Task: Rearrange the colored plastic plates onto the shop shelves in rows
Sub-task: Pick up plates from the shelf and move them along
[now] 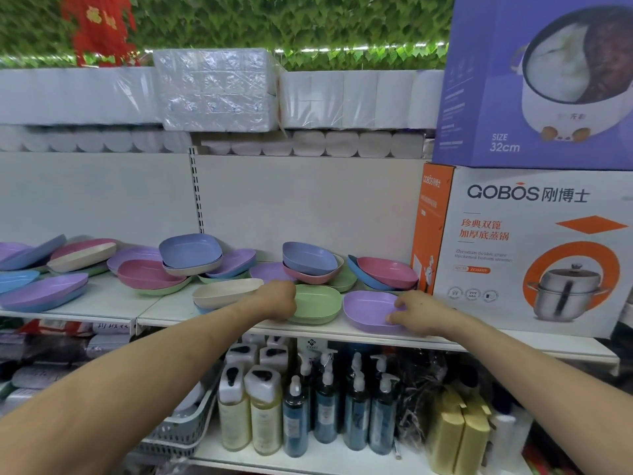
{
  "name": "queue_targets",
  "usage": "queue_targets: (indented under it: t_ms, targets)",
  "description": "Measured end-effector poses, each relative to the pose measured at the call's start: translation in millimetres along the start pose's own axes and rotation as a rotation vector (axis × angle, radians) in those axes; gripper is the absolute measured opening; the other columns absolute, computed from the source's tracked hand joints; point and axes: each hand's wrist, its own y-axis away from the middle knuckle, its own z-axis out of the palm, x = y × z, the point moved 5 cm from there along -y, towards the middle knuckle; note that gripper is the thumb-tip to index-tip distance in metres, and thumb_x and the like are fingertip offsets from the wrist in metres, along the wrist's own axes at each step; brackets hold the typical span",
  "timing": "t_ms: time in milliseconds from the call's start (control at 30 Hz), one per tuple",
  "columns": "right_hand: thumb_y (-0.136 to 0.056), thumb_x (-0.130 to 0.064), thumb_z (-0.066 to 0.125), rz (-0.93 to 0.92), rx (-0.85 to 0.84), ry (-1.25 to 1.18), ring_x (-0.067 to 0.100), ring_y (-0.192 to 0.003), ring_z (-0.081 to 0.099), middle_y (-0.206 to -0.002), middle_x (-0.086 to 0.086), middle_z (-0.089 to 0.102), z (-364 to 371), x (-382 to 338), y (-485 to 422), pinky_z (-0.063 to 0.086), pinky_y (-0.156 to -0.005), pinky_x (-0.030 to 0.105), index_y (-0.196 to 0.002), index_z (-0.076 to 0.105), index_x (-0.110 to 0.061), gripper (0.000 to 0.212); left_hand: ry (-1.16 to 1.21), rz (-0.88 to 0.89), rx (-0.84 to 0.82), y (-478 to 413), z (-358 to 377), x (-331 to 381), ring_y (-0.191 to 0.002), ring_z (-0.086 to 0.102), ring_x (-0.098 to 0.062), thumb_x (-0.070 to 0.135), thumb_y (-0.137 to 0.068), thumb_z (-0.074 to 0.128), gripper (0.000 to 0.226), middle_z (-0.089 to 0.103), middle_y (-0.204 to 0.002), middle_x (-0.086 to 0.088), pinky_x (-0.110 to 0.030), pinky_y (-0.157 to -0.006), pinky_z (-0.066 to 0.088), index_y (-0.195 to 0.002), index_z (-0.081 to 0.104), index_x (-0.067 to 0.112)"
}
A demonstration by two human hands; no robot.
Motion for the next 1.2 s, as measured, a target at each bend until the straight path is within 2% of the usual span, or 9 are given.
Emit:
queue_targets:
  t_ms: [167,233,300,433,700,800,900,1067,1200]
  targets:
    - [-0.09,-0.038,0.078,0.033,-0.005,-0.089,0.043,-0.129,0.054,-0.145,0.029,0.05,1,6,-2,0.043,-0.109,0.05,-0.136,0.052,0.012,0.073,0.056,0.022,-0.014,-1,1,-2,-0.116,0.059,-0.03,0.009,-0.09,0.049,0.04,0.061,-0.131,-0.009,-0.04,-0.098,0.051,-0.128,0.061,0.013]
    - [-0.086,-0.03,0.083,0.048,-0.004,-0.163,0.041,-0.106,0.066,-0.143,0.03,0.051,1,12,-4,0.052,-0.096,0.044,-0.135,0.049,0.014,0.074,0.1,0.012,-0.01,-1,1,-3,-0.115,0.059,-0.029,0.005,-0.09,0.048,0.045,0.06,-0.132,-0.009,-0.038,-0.096,0.052,-0.132,0.059,0.014]
    - [-0.083,-0.025,0.085,0.06,-0.023,-0.211,0.025,-0.077,0.057,-0.135,0.032,0.057,1,16,-5,0.049,-0.074,0.035,-0.133,0.048,0.015,0.074,0.189,0.013,-0.002,2,2,-3,-0.112,0.06,-0.029,0.001,-0.09,0.046,0.048,0.059,-0.13,-0.009,-0.037,-0.094,0.053,-0.135,0.057,0.015]
    - [-0.084,-0.017,0.085,0.069,-0.035,-0.283,0.02,-0.068,0.055,-0.106,0.016,0.067,-6,18,-5,0.049,-0.064,0.031,-0.134,0.057,0.005,0.062,0.324,0.021,0.032,7,1,-3,-0.106,0.055,-0.026,-0.003,-0.091,0.04,0.049,0.057,-0.125,-0.009,-0.032,-0.089,0.05,-0.133,0.057,0.013]
    - [-0.084,-0.014,0.085,0.066,-0.078,-0.41,0.022,-0.074,0.052,-0.111,0.014,0.06,-7,14,-1,0.048,-0.065,0.032,-0.141,0.05,-0.012,0.068,0.703,-0.033,0.044,13,8,-9,-0.061,0.056,-0.019,-0.002,-0.094,0.038,0.039,0.056,-0.085,-0.005,-0.025,-0.054,0.049,-0.113,0.067,0.015]
    - [-0.085,-0.01,0.083,0.079,-0.092,-0.487,0.02,-0.07,0.05,-0.102,0.012,0.057,-6,14,2,0.046,-0.059,0.029,-0.144,0.047,-0.015,0.07,0.871,-0.029,0.016,17,11,-11,-0.069,0.062,-0.019,0.007,-0.097,0.06,0.022,0.06,-0.094,-0.007,-0.028,-0.065,0.06,-0.117,0.066,0.014]
    - [-0.084,-0.011,0.085,0.072,-0.084,-0.542,0.019,-0.068,0.051,-0.101,0.011,0.057,-7,13,6,0.048,-0.058,0.027,-0.145,0.046,-0.017,0.073,1.046,-0.015,-0.032,19,14,-12,-0.086,0.068,-0.024,0.007,-0.091,0.075,0.036,0.058,-0.116,-0.013,-0.032,-0.071,0.063,-0.124,0.063,0.011]
    - [-0.082,-0.006,0.086,0.052,-0.106,-0.697,0.021,-0.069,0.05,-0.104,0.015,0.057,-11,8,7,0.048,-0.064,0.029,-0.147,0.047,-0.014,0.076,1.155,0.018,-0.038,25,2,-11,-0.082,0.066,-0.023,-0.001,-0.089,0.074,0.04,0.057,-0.123,-0.017,-0.029,-0.069,0.062,-0.127,0.063,0.006]
    - [-0.08,-0.004,0.087,0.017,-0.106,-0.787,0.019,-0.065,0.049,-0.106,0.016,0.056,-26,-7,8,0.046,-0.056,0.027,-0.143,0.053,-0.015,0.073,1.189,0.056,-0.019,31,-23,-19,-0.083,0.063,-0.021,-0.001,-0.092,0.071,0.039,0.055,-0.125,-0.015,-0.024,-0.067,0.058,-0.128,0.064,0.011]
